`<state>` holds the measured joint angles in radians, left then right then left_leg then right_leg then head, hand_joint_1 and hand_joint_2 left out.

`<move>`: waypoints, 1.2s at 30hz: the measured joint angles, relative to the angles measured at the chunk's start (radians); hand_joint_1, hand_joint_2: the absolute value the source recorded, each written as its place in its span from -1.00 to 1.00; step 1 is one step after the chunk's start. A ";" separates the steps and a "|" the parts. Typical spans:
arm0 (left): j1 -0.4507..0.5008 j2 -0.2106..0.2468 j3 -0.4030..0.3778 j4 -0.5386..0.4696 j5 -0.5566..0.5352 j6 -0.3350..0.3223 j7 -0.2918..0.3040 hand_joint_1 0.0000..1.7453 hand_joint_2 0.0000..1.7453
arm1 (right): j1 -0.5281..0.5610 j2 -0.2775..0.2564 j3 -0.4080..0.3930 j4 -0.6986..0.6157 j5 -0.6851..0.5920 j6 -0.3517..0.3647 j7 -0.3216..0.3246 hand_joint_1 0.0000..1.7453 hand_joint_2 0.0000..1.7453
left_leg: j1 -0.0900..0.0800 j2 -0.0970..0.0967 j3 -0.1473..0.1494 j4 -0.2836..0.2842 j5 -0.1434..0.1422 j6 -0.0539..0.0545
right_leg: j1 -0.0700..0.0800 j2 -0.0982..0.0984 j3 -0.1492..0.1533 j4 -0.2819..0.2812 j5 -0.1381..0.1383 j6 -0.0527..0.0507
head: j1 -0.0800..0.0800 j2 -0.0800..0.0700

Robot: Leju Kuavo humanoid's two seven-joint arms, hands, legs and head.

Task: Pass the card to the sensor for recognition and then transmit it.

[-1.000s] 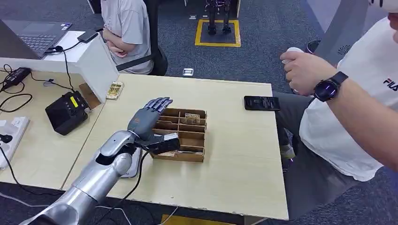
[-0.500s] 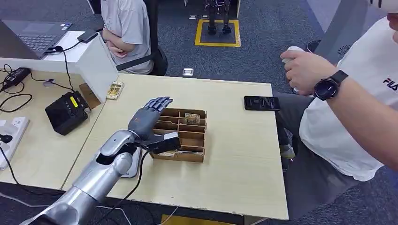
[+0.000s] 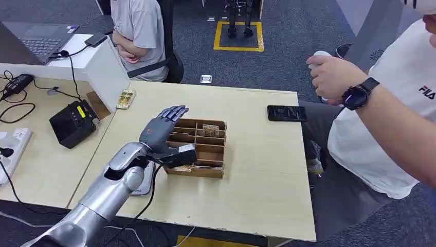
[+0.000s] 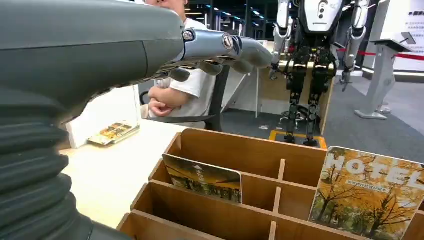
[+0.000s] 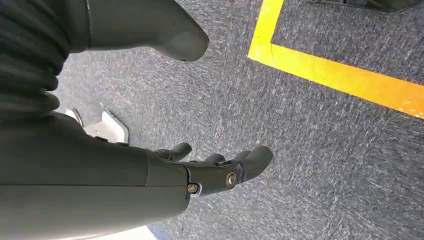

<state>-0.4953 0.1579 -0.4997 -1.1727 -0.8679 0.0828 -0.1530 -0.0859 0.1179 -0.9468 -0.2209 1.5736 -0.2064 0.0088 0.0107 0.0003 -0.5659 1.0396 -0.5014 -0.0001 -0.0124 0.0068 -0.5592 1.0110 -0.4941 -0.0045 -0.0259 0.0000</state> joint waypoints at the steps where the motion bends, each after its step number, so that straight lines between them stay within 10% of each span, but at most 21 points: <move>1: 0.000 0.000 0.000 0.000 0.000 0.000 0.000 -1.00 1.00 | 0.000 0.000 0.001 0.000 0.000 0.000 0.000 -1.00 1.00 | 0.000 0.000 0.000 0.000 0.000 0.000 | 0.000 0.000 0.000 0.000 0.000 0.000 | 0.000 0.000; 36: 0.000 -0.014 0.003 0.021 -0.043 0.015 0.015 -1.00 1.00 | 0.000 0.000 0.003 0.000 0.000 0.000 0.003 -1.00 1.00 | 0.000 0.000 0.000 0.000 0.000 0.000 | 0.000 0.000 0.000 0.000 0.000 0.000 | 0.000 0.000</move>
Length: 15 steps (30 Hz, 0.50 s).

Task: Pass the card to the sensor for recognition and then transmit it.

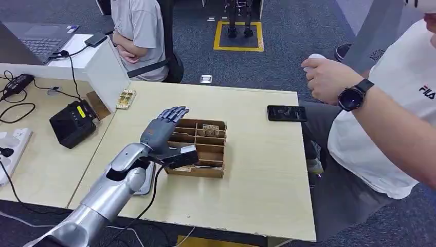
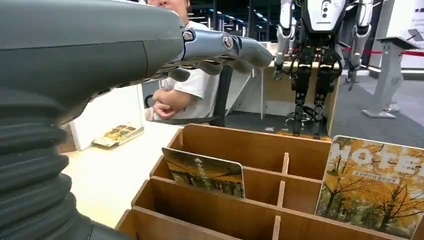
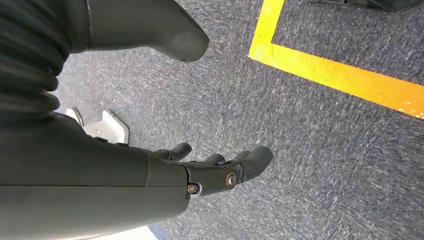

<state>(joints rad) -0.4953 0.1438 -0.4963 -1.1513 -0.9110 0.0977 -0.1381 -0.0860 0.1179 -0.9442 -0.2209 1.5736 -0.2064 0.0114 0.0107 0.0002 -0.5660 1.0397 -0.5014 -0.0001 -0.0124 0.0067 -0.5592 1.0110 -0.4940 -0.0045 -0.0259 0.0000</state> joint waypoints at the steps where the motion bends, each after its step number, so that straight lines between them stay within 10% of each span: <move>1: 0.000 0.000 0.001 0.001 -0.002 0.000 0.000 -1.00 1.00 | 0.000 0.000 0.000 0.000 0.000 0.000 0.000 -1.00 1.00 | 0.000 0.000 0.000 0.000 0.000 0.000 | 0.000 0.000 0.000 0.000 0.000 0.000 | 0.000 0.000; 15: 0.000 -0.006 0.013 0.017 -0.006 0.000 0.000 -1.00 1.00 | 0.000 0.000 0.000 0.000 0.000 0.000 -0.003 -1.00 1.00 | 0.000 0.000 0.000 0.000 0.000 0.000 | 0.000 0.000 0.000 0.000 0.000 0.000 | 0.000 0.000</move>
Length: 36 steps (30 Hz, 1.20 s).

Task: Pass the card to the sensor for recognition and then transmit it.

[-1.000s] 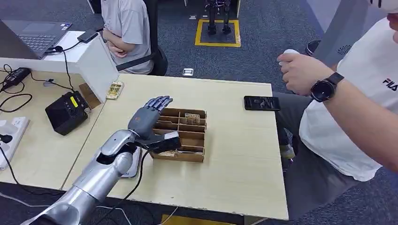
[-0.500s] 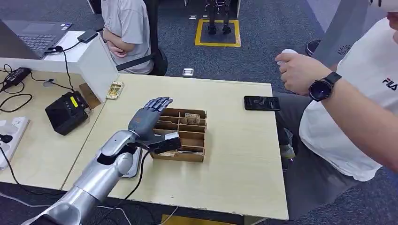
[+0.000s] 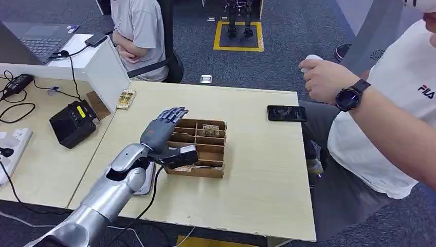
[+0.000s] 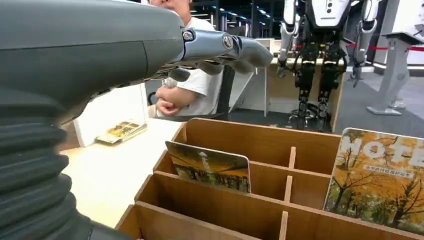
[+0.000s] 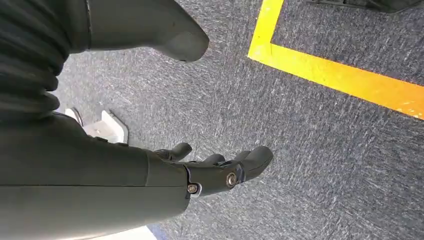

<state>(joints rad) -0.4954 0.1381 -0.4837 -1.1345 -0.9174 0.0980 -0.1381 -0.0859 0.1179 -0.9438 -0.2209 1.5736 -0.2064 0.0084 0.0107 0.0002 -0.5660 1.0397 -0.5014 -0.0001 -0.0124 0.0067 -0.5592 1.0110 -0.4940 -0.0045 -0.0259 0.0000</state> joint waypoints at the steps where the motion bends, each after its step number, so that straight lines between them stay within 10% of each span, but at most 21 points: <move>1: 0.000 0.000 0.001 0.001 0.000 0.000 0.000 -1.00 1.00 | 0.000 0.000 0.000 0.000 0.000 0.000 0.000 -1.00 1.00 | 0.000 0.000 0.000 0.000 0.000 0.000 | 0.000 0.000 0.000 0.000 0.000 0.000 | 0.000 0.000; 17: 0.000 -0.008 0.006 0.019 -0.004 0.008 0.000 -1.00 1.00 | 0.000 0.000 0.002 0.000 0.000 0.000 0.000 -1.00 1.00 | 0.000 0.000 0.000 0.000 0.000 0.000 | 0.000 0.000 0.000 0.000 0.000 0.000 | 0.000 0.000; 18: 0.000 -0.009 0.006 0.021 -0.006 0.009 0.000 0.72 1.00 | 0.000 0.000 0.002 0.000 0.000 0.000 0.000 -1.00 1.00 | 0.000 0.000 0.000 0.000 0.000 0.000 | 0.000 0.000 0.000 0.000 0.000 0.000 | 0.000 0.000; 20: 0.000 -0.009 0.006 0.025 -0.010 0.012 0.000 1.00 1.00 | 0.000 0.000 0.003 0.000 0.000 0.000 0.000 -1.00 1.00 | 0.000 0.000 0.000 0.000 0.000 0.000 | 0.000 0.000 0.000 0.000 0.000 0.000 | 0.000 0.000; 23: 0.000 -0.009 0.008 0.032 -0.016 0.015 0.000 0.62 1.00 | 0.000 0.000 0.003 0.000 0.000 0.000 0.000 -1.00 1.00 | 0.000 0.000 0.000 0.000 0.000 0.000 | 0.000 0.000 0.000 0.000 0.000 0.000 | 0.000 0.000; 36: 0.012 -0.005 0.018 0.036 -0.014 0.021 -0.017 1.00 1.00 | 0.000 0.000 0.003 0.000 0.000 -0.003 -0.006 -1.00 1.00 | 0.000 0.000 -0.001 0.000 0.000 0.000 | 0.000 0.000 0.000 0.000 0.000 0.000 | 0.000 0.000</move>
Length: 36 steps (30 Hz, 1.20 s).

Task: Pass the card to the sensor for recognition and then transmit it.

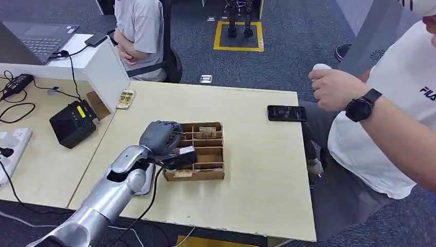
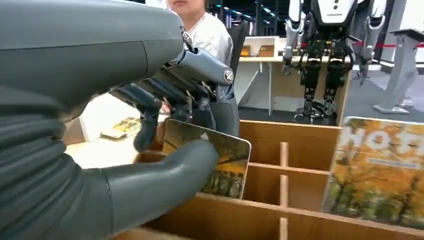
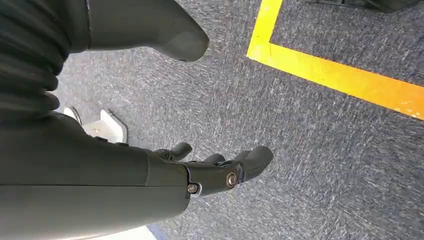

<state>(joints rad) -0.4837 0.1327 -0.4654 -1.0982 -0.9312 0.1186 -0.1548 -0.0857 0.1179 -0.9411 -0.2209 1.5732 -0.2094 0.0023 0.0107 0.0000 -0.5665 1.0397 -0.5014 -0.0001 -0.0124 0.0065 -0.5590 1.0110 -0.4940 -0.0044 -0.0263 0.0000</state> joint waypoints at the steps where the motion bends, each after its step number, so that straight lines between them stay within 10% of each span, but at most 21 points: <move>1: 0.005 0.005 0.000 0.000 0.001 0.000 -0.003 1.00 1.00 | 0.000 0.000 0.000 0.000 0.000 -0.001 -0.002 -1.00 1.00 | 0.000 0.000 0.000 0.000 0.000 0.000 | 0.000 0.000 0.000 0.000 0.000 0.000 | 0.001 0.000; 22: 0.032 0.182 0.051 -0.219 0.183 -0.092 -0.023 1.00 1.00 | 0.001 0.000 0.000 0.000 -0.009 -0.003 -0.007 -1.00 1.00 | 0.001 0.001 -0.001 0.001 0.000 0.000 | 0.001 0.001 -0.002 0.000 0.000 -0.001 | 0.000 0.000; 32: -0.486 0.393 0.092 -0.397 0.585 -0.466 0.193 1.00 1.00 | 0.002 0.000 -0.009 0.000 -0.017 -0.005 -0.007 -1.00 1.00 | 0.006 0.001 -0.010 0.004 0.004 0.000 | 0.006 0.001 -0.008 0.001 0.005 -0.002 | 0.001 0.000; 36: -0.716 0.411 0.092 -0.433 0.636 -0.482 0.287 1.00 1.00 | 0.002 -0.001 -0.011 0.000 -0.016 -0.005 -0.001 -1.00 1.00 | 0.004 0.001 -0.012 0.004 0.004 0.000 | 0.006 0.001 -0.010 0.000 0.006 -0.001 | 0.000 0.000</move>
<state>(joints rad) -1.1993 0.5439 -0.3738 -1.5312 -0.2957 -0.3629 0.1327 -0.0841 0.1171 -0.9522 -0.2213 1.5572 -0.2144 0.0011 0.0149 0.0007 -0.5785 1.0441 -0.4977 0.0002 -0.0063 0.0075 -0.5687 1.0110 -0.4882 -0.0050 -0.0259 0.0000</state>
